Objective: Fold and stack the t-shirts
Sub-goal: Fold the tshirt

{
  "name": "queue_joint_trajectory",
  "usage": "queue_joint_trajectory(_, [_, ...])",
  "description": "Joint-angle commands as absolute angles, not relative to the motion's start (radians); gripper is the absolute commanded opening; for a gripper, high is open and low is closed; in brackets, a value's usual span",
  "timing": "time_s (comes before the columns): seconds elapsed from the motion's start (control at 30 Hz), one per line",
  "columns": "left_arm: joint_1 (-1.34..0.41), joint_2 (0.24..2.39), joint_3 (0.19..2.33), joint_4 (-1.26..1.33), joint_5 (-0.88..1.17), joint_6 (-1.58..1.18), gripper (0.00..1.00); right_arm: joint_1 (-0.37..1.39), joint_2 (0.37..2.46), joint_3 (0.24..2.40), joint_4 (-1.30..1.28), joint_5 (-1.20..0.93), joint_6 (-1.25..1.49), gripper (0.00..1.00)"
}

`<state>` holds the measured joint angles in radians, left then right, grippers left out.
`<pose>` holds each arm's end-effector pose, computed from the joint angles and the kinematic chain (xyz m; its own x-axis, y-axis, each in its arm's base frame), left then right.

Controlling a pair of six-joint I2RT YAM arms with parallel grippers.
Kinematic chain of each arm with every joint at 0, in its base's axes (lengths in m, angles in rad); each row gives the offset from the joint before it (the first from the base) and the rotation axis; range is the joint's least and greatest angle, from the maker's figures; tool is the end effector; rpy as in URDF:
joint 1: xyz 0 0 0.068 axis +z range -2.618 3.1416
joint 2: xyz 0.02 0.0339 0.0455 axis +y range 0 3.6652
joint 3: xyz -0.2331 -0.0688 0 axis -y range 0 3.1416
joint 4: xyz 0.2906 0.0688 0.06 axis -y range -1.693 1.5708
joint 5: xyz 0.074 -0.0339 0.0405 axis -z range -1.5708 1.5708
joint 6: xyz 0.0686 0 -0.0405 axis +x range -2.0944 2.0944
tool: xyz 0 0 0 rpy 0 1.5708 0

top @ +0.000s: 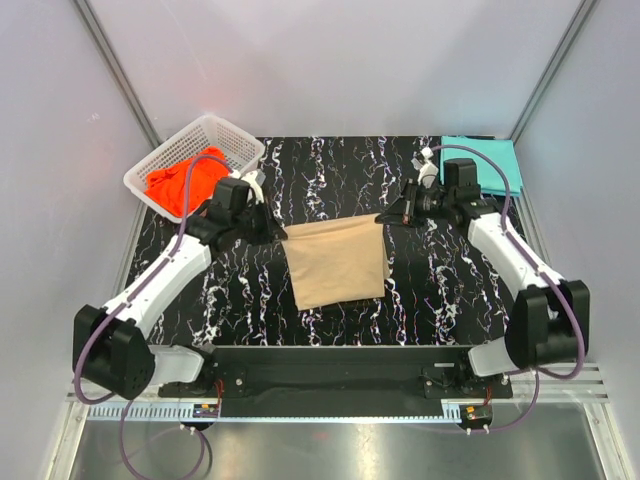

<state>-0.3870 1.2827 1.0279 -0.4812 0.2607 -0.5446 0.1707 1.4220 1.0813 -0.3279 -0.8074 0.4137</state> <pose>0.3212 -0.1500 0.2276 -0.8123 -0.2095 -0.5443 0.1411 0.8349 -0.5320 0.3608 0.1125 0.2282 -0.8312 0.1388 -0.5385 -0.3735 0.5780 0.7255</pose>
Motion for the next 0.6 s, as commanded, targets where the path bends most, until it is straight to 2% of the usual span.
queue_joint_trajectory(0.0, [-0.359,1.348,1.040,-0.531,0.161,-0.563,0.00,0.169,1.531,1.178,-0.264,-0.831,0.397,0.00])
queue_joint_trajectory(0.2, [-0.282,1.514,1.054,-0.502,0.088,-0.540,0.00,0.178,1.848,1.329,-0.121,-0.935,0.474,0.00])
queue_joint_trajectory(0.33, [-0.223,1.615,1.084,-0.385,0.118,-0.508,0.00,0.189,2.054,1.442,-0.023,-0.976,0.575,0.02])
queue_joint_trajectory(0.4, [-0.203,1.696,1.138,-0.342,0.165,-0.492,0.00,0.192,2.134,1.483,0.024,-0.971,0.597,0.17])
queue_joint_trajectory(0.43, [-0.192,1.728,1.196,-0.359,0.185,-0.483,0.12,0.192,2.169,1.521,0.009,-0.954,0.603,0.25])
queue_joint_trajectory(0.47, [-0.189,1.797,1.230,-0.386,0.166,-0.476,0.13,0.192,2.183,1.546,0.005,-0.951,0.595,0.35])
queue_joint_trajectory(0.57, [-0.172,1.891,1.345,-0.520,0.068,-0.488,0.17,0.192,2.217,1.658,-0.184,-0.896,0.511,0.52])
